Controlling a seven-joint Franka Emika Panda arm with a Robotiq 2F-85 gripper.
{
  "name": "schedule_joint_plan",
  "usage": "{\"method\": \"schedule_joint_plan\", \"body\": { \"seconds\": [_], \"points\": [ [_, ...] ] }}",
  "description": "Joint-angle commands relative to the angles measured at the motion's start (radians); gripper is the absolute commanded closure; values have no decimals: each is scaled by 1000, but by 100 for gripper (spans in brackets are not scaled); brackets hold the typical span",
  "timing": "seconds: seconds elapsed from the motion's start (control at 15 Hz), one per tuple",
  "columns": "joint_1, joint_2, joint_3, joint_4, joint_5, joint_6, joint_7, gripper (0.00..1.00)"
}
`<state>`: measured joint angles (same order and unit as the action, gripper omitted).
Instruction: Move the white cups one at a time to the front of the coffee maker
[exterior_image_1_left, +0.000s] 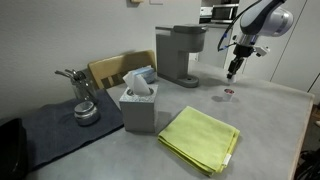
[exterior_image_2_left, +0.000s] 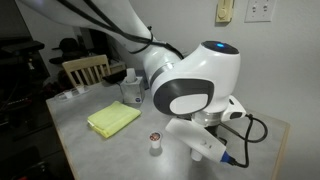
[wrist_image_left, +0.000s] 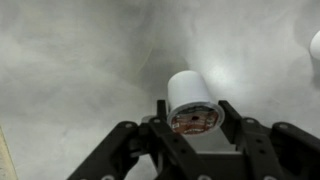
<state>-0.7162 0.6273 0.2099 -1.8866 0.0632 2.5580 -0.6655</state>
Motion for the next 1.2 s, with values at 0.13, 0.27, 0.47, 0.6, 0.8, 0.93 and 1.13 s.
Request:
{"method": "schedule_joint_plan", "body": {
  "seconds": [0.13,0.27,0.47,0.6,0.8,0.93,1.13],
  "points": [
    [2,-96,11,-112,127,38,-184,49],
    [-12,-113,36,-148,205,93,-279,50],
    [-27,-125,81,-205,331,192,-404,48],
    [-31,-123,113,-242,406,258,-465,47],
    [-48,-112,174,-293,486,368,-527,48],
    [-74,-103,225,-330,505,454,-553,48],
    [-122,-91,297,-385,540,574,-600,49]
  ]
}}
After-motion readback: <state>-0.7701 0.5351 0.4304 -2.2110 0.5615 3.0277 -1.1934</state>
